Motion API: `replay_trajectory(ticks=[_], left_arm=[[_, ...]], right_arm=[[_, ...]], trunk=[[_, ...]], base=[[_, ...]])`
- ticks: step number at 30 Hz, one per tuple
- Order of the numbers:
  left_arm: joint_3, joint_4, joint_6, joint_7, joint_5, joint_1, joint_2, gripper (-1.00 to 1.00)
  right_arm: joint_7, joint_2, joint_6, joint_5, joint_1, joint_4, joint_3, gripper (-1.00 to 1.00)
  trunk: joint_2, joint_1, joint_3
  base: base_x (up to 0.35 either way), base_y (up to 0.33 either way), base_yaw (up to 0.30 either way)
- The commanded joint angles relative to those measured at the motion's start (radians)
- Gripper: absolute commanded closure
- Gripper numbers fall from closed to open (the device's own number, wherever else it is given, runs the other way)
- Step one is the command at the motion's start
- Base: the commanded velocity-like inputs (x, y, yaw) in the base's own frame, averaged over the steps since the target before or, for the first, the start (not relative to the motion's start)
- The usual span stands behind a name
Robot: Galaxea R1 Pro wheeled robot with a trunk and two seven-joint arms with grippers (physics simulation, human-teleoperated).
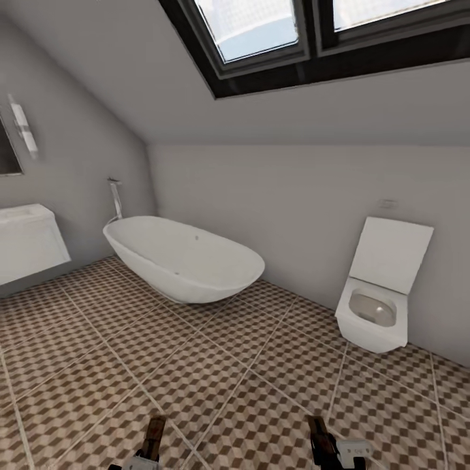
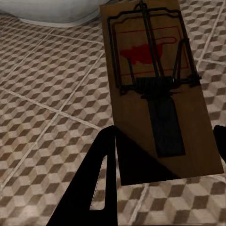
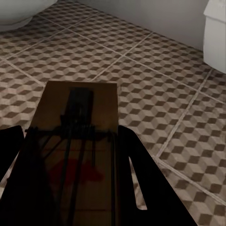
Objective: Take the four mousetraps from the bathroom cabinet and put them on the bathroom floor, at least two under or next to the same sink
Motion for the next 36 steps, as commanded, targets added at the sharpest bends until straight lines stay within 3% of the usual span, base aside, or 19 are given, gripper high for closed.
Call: replay_trajectory(ticks=[1, 36], left_arm=[[-0.008, 0.003, -0.005, 0.003, 0.006, -0.002, -0.001, 1.00], [-0.008, 0.004, -0.005, 0.003, 0.006, -0.002, -0.001, 1.00]], right_arm=[[-0.005, -0.001, -0.003, -0.008, 0.000, 0.000, 0.008, 1.00], [-0.005, -0.001, -0.002, -0.008, 0.000, 0.002, 0.008, 1.00]], trunk=[[-0.001, 0.000, -0.001], [-0.001, 0.000, -0.001]], base=[[0.000, 0.000, 0.286], [0.000, 0.000, 0.286]])
